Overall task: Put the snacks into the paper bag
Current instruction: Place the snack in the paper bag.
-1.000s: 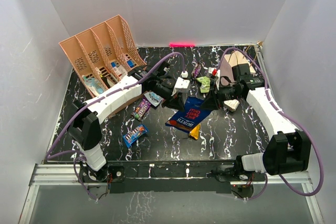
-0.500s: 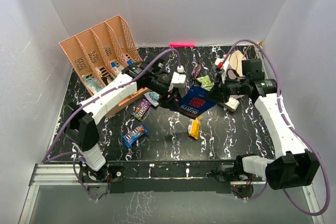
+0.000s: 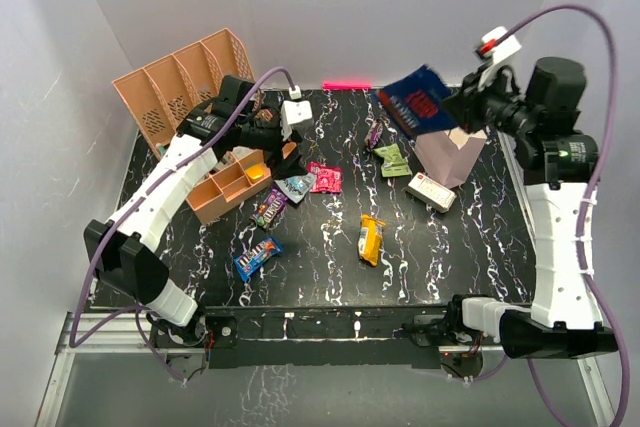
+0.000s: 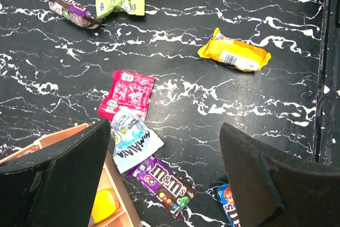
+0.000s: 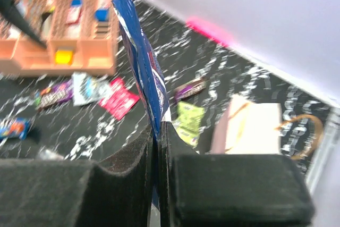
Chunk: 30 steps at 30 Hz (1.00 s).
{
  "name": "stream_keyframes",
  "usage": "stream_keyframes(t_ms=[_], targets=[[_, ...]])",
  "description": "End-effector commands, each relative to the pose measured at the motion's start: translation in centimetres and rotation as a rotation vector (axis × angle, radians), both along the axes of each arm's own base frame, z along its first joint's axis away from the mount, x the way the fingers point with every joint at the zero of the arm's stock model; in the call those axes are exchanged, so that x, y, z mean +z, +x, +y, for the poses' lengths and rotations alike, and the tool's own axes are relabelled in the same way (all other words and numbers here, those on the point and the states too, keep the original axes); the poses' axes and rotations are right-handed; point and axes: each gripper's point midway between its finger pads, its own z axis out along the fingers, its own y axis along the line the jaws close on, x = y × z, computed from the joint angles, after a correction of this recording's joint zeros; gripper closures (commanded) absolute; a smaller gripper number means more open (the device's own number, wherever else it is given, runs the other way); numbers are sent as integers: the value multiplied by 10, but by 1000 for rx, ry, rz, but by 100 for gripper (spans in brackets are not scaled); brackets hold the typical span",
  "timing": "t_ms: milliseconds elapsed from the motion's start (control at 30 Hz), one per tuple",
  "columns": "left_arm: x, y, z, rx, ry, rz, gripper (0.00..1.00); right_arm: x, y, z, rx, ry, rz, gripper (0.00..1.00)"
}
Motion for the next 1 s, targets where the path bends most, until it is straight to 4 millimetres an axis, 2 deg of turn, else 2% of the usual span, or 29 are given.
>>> stream_keyframes(t_ms=[0,67,133,267,700,967], targets=[[1,-3,10,31,12,-19,17,69,14,-46,-256,62,-149,92],[0,-2,12,38,13,-24,17,89,14,-62,-334,71,-189,92],[-3,-1,15,47,14,-22,16,100,14,-79,-415,72,-214,92],[-8,1,18,65,20,-22,15,108,13,-105,-543,64,-238,92],[-19,2,15,69,4,5,9,65,26,-134,-706,97,-174,92],[-21,0,14,67,-8,20,4,44,40,-138,-726,115,-121,92]])
